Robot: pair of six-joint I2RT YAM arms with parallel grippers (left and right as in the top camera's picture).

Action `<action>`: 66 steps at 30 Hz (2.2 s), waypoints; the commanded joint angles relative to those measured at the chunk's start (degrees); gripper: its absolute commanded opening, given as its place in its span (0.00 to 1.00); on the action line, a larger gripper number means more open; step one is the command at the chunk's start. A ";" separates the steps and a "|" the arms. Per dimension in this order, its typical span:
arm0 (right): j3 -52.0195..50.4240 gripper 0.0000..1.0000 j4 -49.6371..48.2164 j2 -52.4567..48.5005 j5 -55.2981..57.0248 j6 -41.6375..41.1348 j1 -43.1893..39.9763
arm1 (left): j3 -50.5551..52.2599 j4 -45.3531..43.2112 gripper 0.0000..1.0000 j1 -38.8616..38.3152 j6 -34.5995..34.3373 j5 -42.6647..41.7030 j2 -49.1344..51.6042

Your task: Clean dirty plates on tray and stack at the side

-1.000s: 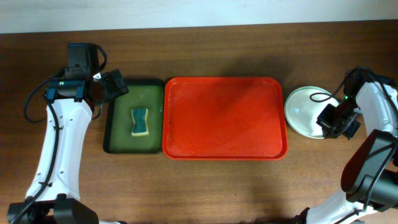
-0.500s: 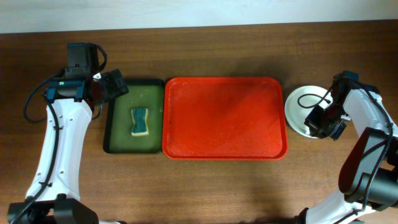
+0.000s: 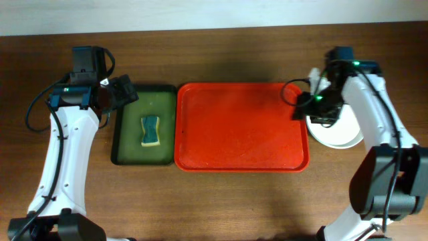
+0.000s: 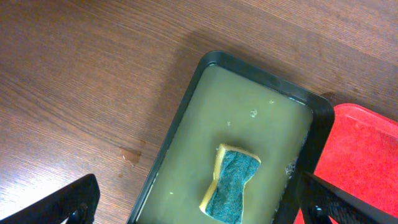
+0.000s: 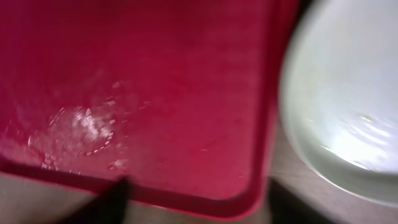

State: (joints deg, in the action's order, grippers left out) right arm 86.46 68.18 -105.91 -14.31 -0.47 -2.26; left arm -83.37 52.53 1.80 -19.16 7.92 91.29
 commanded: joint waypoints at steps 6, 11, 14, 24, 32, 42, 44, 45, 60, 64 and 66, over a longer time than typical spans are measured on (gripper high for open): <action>0.76 0.98 -0.09 0.63 -0.31 2.16 7.54 | -0.09 -0.15 0.99 0.13 -0.57 -0.15 0.04; 0.76 0.98 -0.09 0.63 -0.28 2.16 7.50 | -0.09 -0.15 0.99 0.13 -0.57 -0.15 0.04; 0.76 0.98 -0.09 0.63 -0.28 2.19 7.50 | -0.11 -0.15 0.99 0.13 -0.57 -0.15 0.04; 0.57 0.98 -0.11 13.92 -0.28 2.19 9.86 | -0.11 -0.15 0.99 0.13 -0.57 -0.15 0.04; 0.57 0.98 -0.07 45.16 -0.28 2.16 11.21 | -0.11 -0.15 0.99 0.13 -0.57 -0.15 0.04; -2.14 0.98 1.40 71.28 8.85 2.10 11.21 | -0.11 -0.13 1.00 0.13 -0.57 -0.15 0.04; -6.05 0.98 0.28 77.02 7.74 1.95 11.21 | -0.09 -0.15 0.99 0.13 -0.57 -0.15 0.04; -8.70 0.98 -0.96 80.00 7.43 1.95 11.21 | -0.09 -0.15 0.99 0.13 -0.57 -0.15 0.04; -59.65 0.99 -54.77 105.68 7.43 1.95 11.21 | -0.11 -0.15 0.99 0.13 -0.57 -0.15 0.04; -68.08 0.98 -67.12 105.68 7.43 1.95 10.60 | -0.09 -0.15 0.99 0.13 -0.57 -0.15 0.04; -71.67 0.98 -70.99 105.68 7.45 1.92 9.14 | -0.09 -0.13 0.99 0.13 -0.57 -0.15 0.04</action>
State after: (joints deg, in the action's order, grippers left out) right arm 17.72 -0.62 -0.91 -6.74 1.54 8.19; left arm -83.37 52.51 1.80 -19.14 7.94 91.29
